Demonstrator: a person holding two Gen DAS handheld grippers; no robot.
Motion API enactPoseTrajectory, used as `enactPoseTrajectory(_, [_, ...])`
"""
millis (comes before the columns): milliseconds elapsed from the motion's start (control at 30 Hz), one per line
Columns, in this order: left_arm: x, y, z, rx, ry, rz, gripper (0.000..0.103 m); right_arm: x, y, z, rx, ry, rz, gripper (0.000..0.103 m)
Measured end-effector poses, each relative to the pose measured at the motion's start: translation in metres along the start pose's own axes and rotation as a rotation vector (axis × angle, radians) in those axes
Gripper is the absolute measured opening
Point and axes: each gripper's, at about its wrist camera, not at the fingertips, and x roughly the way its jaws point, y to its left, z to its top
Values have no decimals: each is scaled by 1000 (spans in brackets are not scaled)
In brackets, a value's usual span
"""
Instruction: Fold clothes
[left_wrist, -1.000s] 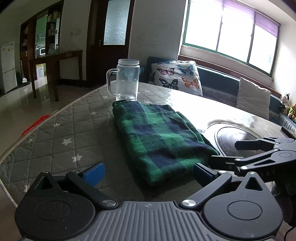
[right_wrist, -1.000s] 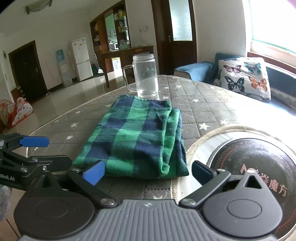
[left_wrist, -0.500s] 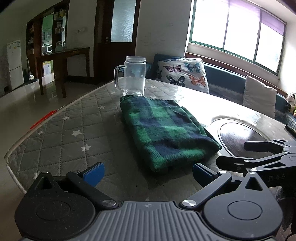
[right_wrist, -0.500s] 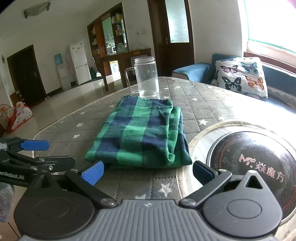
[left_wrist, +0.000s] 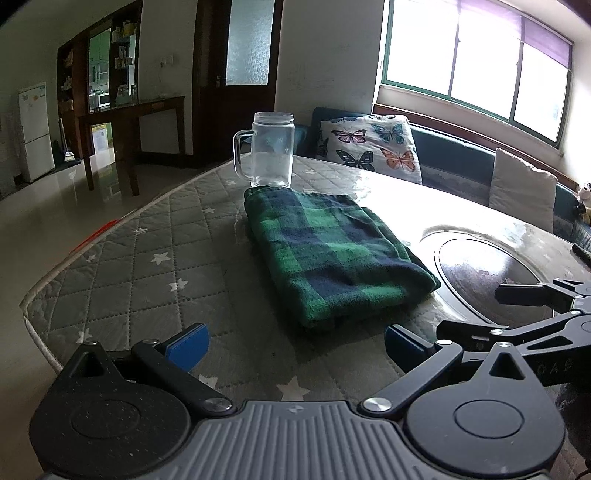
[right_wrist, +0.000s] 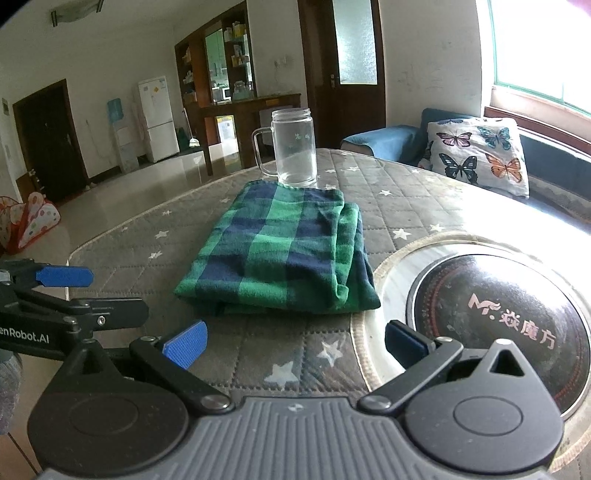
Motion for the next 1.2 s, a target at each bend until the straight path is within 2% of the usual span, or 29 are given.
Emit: enactPoseTrajectory(1200, [-2,-2,-22,-8,43,48,103,-7,6,-21,-5,22,-26,103])
